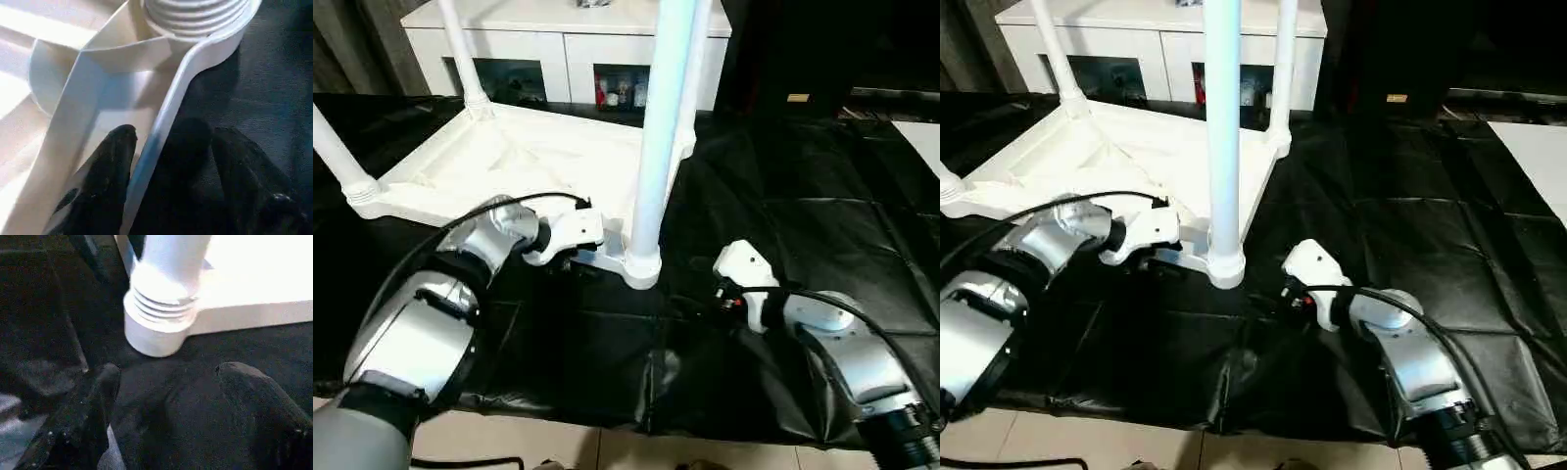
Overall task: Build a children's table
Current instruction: Rotate table base
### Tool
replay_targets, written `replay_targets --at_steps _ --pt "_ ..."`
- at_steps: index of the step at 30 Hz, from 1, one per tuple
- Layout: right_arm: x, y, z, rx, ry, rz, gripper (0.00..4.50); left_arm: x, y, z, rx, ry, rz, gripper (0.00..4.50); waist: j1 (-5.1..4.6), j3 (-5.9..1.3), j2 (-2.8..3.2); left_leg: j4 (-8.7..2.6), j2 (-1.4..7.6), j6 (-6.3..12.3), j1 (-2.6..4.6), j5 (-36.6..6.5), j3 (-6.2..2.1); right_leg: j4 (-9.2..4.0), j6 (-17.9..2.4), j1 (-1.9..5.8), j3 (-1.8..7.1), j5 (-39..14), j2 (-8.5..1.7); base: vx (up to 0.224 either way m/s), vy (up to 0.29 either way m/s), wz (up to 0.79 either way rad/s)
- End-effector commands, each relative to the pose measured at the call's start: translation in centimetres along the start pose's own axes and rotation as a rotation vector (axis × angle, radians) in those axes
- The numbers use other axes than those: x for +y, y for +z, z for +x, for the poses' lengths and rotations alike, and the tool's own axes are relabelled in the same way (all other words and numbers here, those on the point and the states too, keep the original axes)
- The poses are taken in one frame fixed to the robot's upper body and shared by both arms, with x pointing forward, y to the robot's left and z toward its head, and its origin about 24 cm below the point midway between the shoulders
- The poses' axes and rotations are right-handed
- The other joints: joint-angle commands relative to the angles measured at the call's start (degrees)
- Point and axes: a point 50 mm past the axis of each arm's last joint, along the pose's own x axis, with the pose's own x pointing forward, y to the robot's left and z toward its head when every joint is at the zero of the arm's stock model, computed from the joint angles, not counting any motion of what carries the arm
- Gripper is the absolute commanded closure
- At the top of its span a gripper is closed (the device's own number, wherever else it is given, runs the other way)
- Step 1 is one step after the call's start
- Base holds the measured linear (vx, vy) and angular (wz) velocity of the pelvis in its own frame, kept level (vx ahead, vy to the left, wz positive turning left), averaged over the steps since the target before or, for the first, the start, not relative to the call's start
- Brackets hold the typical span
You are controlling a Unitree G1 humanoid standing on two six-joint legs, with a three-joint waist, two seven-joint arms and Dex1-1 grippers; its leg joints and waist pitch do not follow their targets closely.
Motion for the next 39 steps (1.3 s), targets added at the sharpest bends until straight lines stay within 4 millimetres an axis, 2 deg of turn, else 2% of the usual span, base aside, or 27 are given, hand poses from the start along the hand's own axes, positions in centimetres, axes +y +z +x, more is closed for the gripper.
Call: replay_targets --at_steps 1,2,5,6,7,8,10,17,20,27,28,29,31,34,35,36,37,38,39 --pt "0.5 0.1 0.0 0.008 0.030 -0.017 0.87 -0.4 -0.2 0.0 0.023 -0.083 -0.019 2.01 0.25 -4.21 0.21 -4.07 1.36 2.10 0.54 -10.63 -0.49 -3.39 -17.51 3.99 1.56 -0.38 -2.79 0.000 0.000 0.00" --pt "0.5 0.1 0.0 0.009 0.033 -0.018 0.87 -0.5 -0.3 0.0 0.027 -0.098 -0.020 2.01 0.28 -4.19 0.01 -4.06 1.33 2.47 0.48 -10.29 -0.47 -3.39 -17.55 4.04 1.56 -0.23 -2.83 0.000 0.000 0.00" --pt "0.5 0.1 -0.1 0.015 0.036 -0.028 0.87 -0.6 -0.2 -0.1 0.030 -0.128 -0.019 2.18 0.31 -4.17 0.13 -4.08 1.40 2.79 0.47 -9.97 -0.47 -3.40 -17.69 4.03 1.54 -0.32 -2.89 0.000 0.000 0.00" --pt "0.5 0.1 -0.1 0.017 0.036 -0.029 0.87 -0.6 -0.2 -0.1 0.031 -0.140 -0.017 2.40 0.28 -4.12 0.14 -4.09 1.41 2.74 0.51 -10.48 -0.46 -3.48 -17.76 4.00 1.53 -0.91 -2.87 0.000 0.000 0.00" --pt "0.5 0.1 -0.1 0.017 0.036 -0.029 0.87 -0.6 -0.2 -0.1 0.032 -0.148 -0.016 2.40 0.27 -4.11 -0.06 -4.11 1.43 2.74 0.51 -10.63 -0.44 -3.52 -17.69 3.99 1.52 -1.27 -2.87 0.000 0.000 0.00" --pt "0.4 0.0 -0.1 0.020 0.035 -0.033 0.87 -0.7 -0.1 -0.1 0.030 -0.160 -0.017 2.40 0.32 -4.07 0.01 -4.14 1.45 2.71 0.55 -10.82 -0.46 -3.52 -17.68 3.94 1.52 -1.74 -2.89 0.000 0.000 0.00" --pt "0.4 0.0 0.0 0.024 0.035 -0.040 0.87 -0.8 0.0 0.0 0.029 -0.176 -0.021 2.64 0.32 -4.06 -0.08 -4.17 1.47 2.64 0.56 -10.80 -0.44 -3.58 -17.56 3.95 1.56 -2.27 -2.90 0.000 0.000 0.00" --pt "0.6 0.0 0.1 0.022 0.031 -0.045 0.87 -1.0 -0.4 0.9 0.025 -0.123 -0.099 3.03 0.34 -4.08 0.05 -4.11 1.41 2.74 0.50 -10.49 -0.49 -3.60 -17.55 4.00 1.56 -2.32 -2.90 0.000 0.000 0.00" --pt "0.2 0.0 0.1 0.014 -0.003 -0.041 0.87 -1.7 -0.9 2.1 -0.028 -0.063 -0.219 3.34 0.35 -4.03 0.10 -4.16 1.49 2.96 0.64 -10.95 -0.49 -3.71 -17.98 3.89 1.50 -2.48 -2.91 0.000 0.000 0.00" --pt "-0.9 0.2 -0.1 0.003 -0.085 -0.023 0.87 -3.0 -1.4 3.5 -0.087 -0.036 -0.370 3.64 -0.14 -3.50 -0.29 -4.58 1.36 2.28 0.52 -14.20 -0.53 -4.72 -14.96 3.71 1.55 -14.13 -2.98 0.000 0.000 0.00" --pt "-0.9 0.2 -0.1 0.003 -0.086 -0.022 0.87 -3.0 -1.4 3.5 -0.088 -0.034 -0.372 3.69 -0.14 -3.50 -0.29 -4.58 1.36 2.28 0.52 -14.20 -0.53 -4.72 -14.96 3.71 1.55 -14.13 -2.98 0.000 0.000 0.00" --pt "-1.3 0.2 0.0 0.004 -0.114 -0.019 0.87 -3.6 -1.7 4.0 -0.088 -0.013 -0.397 3.75 -0.37 -3.41 -0.57 -4.70 1.33 2.16 0.46 -14.63 -0.63 -4.84 -13.77 3.71 1.48 -16.88 -2.98 0.000 0.000 0.00" --pt "-1.4 0.2 0.0 0.005 -0.122 -0.023 0.87 -4.2 -1.9 4.4 -0.070 0.000 -0.405 3.80 -0.59 -3.30 -0.56 -4.73 1.28 2.35 0.69 -15.43 -0.55 -5.37 -12.56 3.32 1.51 -19.99 -2.87 0.000 0.000 0.00" --pt "-1.5 0.2 0.1 0.011 -0.133 -0.021 0.87 -4.8 -2.2 4.6 -0.039 0.013 -0.402 3.92 -0.87 -3.31 -0.51 -4.87 1.38 2.28 0.70 -15.96 -0.66 -5.52 -11.65 3.16 1.54 -22.01 -2.84 0.000 0.000 0.00" --pt "-1.6 0.2 0.1 0.013 -0.139 -0.017 0.87 -5.1 -2.2 4.7 -0.025 0.040 -0.401 4.01 -1.11 -3.43 -0.70 -4.88 1.38 2.22 0.64 -16.22 -0.68 -5.49 -11.19 3.17 1.53 -22.39 -2.77 0.000 0.000 0.00" --pt "-1.6 0.1 0.2 0.015 -0.142 -0.014 0.87 -5.3 -1.9 4.7 -0.031 0.047 -0.399 4.01 -1.23 -3.35 -0.50 -5.01 1.51 2.39 0.49 -15.98 -0.81 -5.40 -11.36 3.15 1.51 -21.74 -2.83 0.000 0.000 0.00" --pt "-1.7 0.1 0.2 0.016 -0.144 -0.013 0.87 -5.5 -1.6 4.8 -0.051 0.048 -0.388 4.03 -1.43 -3.36 -0.74 -4.94 1.37 2.58 0.45 -16.02 -0.69 -5.54 -11.09 3.04 1.48 -22.11 -2.68 0.000 0.000 0.00" --pt "-1.7 0.1 0.2 0.016 -0.145 -0.012 0.87 -5.6 -1.2 4.8 -0.072 0.045 -0.377 4.03 -1.51 -3.45 -0.39 -4.97 1.46 2.60 0.50 -16.12 -0.76 -5.47 -11.10 3.01 1.49 -21.99 -2.73 0.000 0.000 0.00" --pt "-1.6 0.1 0.2 0.017 -0.144 -0.012 0.87 -5.7 -0.9 4.9 -0.093 0.037 -0.356 4.12 -1.58 -3.44 -0.38 -4.97 1.42 2.69 0.58 -16.53 -0.73 -5.62 -11.02 2.83 1.48 -22.22 -2.66 0.000 0.000 0.00"
